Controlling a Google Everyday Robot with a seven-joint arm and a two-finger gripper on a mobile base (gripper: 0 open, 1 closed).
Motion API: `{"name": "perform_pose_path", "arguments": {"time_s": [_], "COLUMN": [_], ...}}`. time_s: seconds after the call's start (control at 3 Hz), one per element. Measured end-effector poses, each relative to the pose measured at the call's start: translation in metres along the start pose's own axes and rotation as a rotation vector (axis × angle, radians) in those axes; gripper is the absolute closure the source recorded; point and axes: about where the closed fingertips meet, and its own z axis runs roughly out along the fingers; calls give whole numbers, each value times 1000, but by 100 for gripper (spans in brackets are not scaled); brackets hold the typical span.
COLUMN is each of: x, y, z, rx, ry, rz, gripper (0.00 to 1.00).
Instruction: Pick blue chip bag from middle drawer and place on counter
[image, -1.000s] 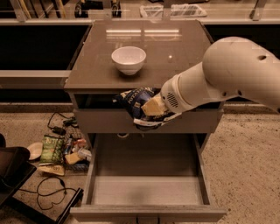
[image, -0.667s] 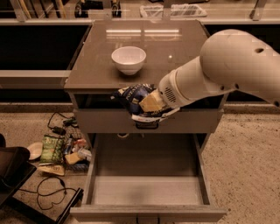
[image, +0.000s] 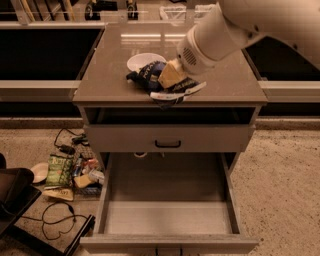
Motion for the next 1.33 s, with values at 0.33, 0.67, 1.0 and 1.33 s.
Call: {"name": "perform_pose_path", "arguments": {"time_s": [0.33, 0.67, 1.0, 1.33], "x": [-40, -73, -126, -166], "y": [-52, -89, -117, -148], "z": [9, 6, -33, -78], "rx": [60, 119, 224, 329], "ry": [110, 130, 39, -94], "rz": [-35, -49, -57, -35], "gripper": [100, 100, 100, 100]}}
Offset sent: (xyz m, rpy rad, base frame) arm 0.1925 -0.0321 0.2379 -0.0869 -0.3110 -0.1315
